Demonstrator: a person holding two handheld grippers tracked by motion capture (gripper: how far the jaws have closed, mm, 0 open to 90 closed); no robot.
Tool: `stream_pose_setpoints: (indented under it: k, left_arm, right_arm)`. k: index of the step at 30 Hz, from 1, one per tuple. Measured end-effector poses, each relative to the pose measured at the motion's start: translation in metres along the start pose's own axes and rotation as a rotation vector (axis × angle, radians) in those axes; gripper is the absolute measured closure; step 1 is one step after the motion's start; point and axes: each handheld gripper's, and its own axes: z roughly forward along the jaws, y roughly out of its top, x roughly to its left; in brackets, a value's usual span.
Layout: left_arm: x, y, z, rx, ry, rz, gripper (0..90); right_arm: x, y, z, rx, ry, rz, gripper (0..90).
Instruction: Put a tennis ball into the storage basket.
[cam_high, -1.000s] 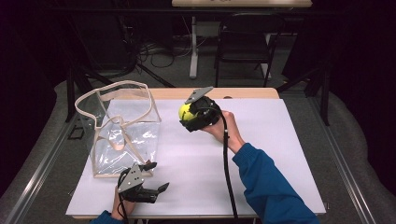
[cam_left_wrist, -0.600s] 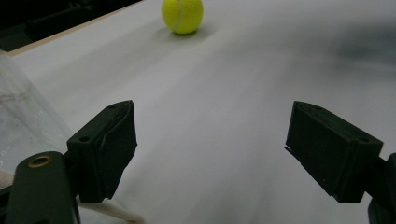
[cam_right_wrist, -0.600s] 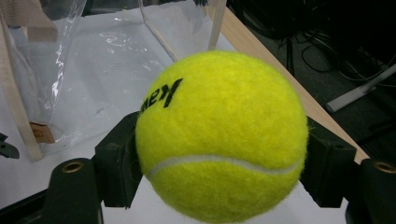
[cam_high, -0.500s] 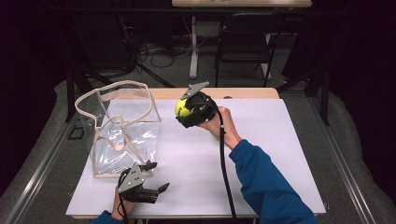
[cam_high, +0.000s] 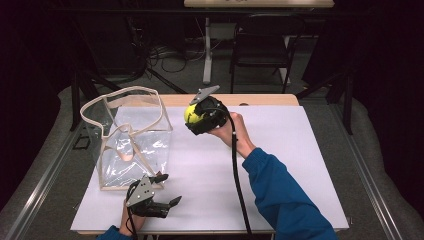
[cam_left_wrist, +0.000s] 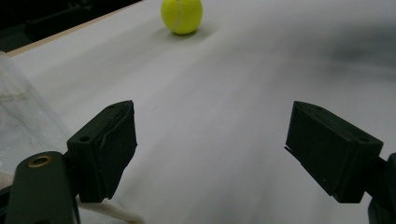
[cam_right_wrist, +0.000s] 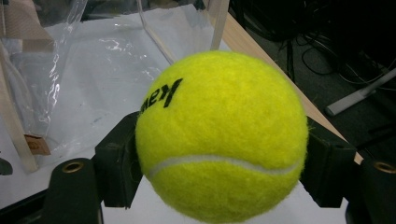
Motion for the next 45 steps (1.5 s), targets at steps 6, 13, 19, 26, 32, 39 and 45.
stream_pose_setpoints:
  k: [6,13,19,26,32,39,45]
  left_arm:
    - [0.001,0.0,-0.001,0.002,-0.004,0.001,15.9]
    - [0.001,0.0,0.0,0.002,-0.005,0.0,16.0]
    - [0.001,0.0,0.0,0.002,-0.005,0.001,15.9]
    - [0.001,0.0,0.0,0.002,-0.008,-0.002,15.9]
    - [0.001,0.0,-0.001,0.001,-0.005,0.001,16.0]
    - [0.001,0.0,-0.001,-0.008,0.002,0.002,15.9]
    - [0.001,0.0,-0.002,0.004,-0.016,0.001,15.9]
  right_arm:
    - [0.0,0.0,0.0,0.0,0.0,0.0,25.8]
    - [-0.003,0.01,0.001,-0.012,0.005,0.009,25.9]
    - [-0.005,0.016,0.002,-0.019,0.01,0.014,25.8]
    - [-0.005,0.025,0.002,-0.021,0.008,0.002,25.9]
    - [-0.002,0.036,0.002,-0.029,0.009,-0.015,25.9]
    - [0.003,0.047,0.001,-0.04,0.012,-0.027,25.9]
    - [0.005,0.055,0.002,-0.047,0.015,-0.037,25.9]
